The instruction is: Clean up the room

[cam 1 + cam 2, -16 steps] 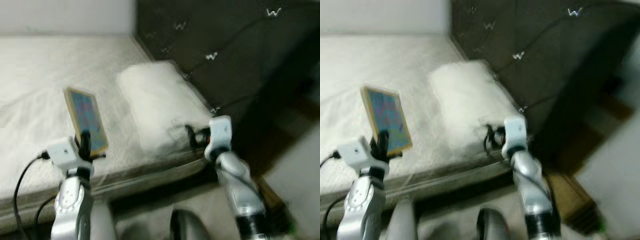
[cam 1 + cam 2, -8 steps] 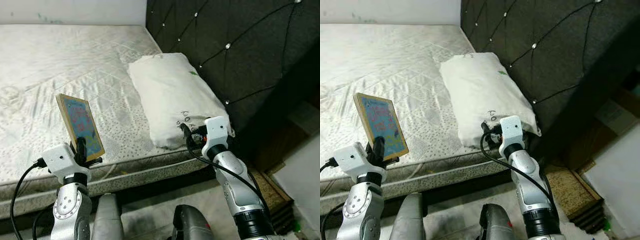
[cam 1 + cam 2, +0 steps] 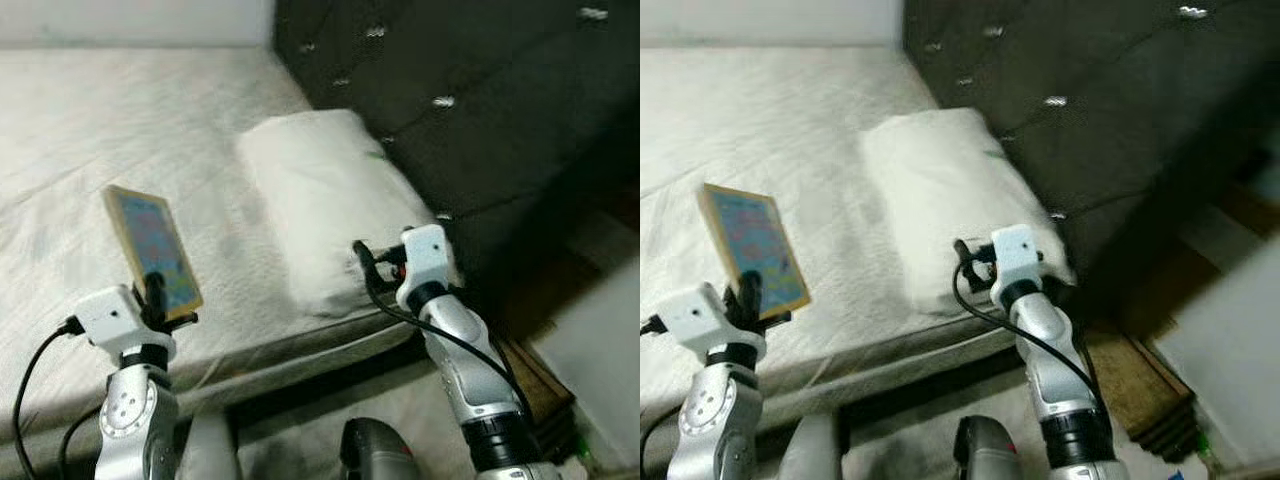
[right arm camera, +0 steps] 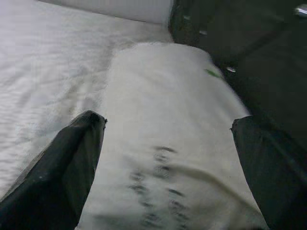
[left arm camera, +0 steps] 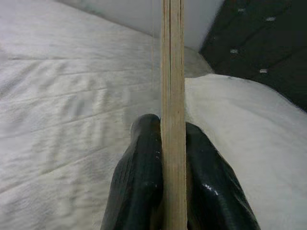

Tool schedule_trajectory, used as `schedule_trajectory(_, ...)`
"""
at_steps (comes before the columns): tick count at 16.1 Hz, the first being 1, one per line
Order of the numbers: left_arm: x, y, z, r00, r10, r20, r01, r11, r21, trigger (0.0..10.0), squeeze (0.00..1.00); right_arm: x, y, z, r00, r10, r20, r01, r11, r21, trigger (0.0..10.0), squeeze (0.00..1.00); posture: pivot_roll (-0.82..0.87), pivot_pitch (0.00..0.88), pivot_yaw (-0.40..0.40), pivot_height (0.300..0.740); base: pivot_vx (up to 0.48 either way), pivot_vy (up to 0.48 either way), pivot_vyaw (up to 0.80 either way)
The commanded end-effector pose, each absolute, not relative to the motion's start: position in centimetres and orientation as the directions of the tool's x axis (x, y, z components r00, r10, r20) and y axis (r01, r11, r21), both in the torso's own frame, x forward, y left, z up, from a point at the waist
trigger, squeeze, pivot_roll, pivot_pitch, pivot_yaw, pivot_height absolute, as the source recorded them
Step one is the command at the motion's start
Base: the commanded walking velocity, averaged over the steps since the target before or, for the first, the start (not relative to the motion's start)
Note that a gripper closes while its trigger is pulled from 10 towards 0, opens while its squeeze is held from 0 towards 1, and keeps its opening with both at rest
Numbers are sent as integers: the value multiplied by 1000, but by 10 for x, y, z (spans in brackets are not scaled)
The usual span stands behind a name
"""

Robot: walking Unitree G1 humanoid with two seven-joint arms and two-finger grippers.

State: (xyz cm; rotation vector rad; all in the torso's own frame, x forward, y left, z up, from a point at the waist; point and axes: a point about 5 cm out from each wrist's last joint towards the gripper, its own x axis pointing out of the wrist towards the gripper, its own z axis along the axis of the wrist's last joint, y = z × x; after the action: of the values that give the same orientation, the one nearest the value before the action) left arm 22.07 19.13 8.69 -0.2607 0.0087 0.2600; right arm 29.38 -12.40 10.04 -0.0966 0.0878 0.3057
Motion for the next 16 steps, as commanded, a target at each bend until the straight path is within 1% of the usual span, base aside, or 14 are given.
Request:
schedule_trajectory(1, 226, 181, 99, 977, 214, 15, -202, 942, -266, 10000, 0, 294, -133, 100, 956, 272, -108, -282, 955, -93, 10000, 0, 5, 0, -108, 642, 266, 0, 0)
schedule_trajectory(8, 228, 181, 99, 975, 224, 8, -213, 938, -275, 10000, 0, 294, -132, 101, 952, 288, -102, -298, 949, -100, 10000, 0, 3, 0, -108, 642, 0, 0, 0)
schedule_trajectory(12, 232, 182, 98, 970, 241, -6, -233, 928, -290, 10000, 0, 293, -133, 100, 954, 282, -106, -293, 950, -109, 10000, 0, -3, 0, -111, 642, 0, 0, 705)
schedule_trajectory(16, 238, 185, 93, 965, 259, -44, -259, 913, -316, 10000, 0, 293, -135, 101, 954, 279, -107, -289, 952, -100, 10000, 0, -8, 0, -113, 642, 0, 0, 0)
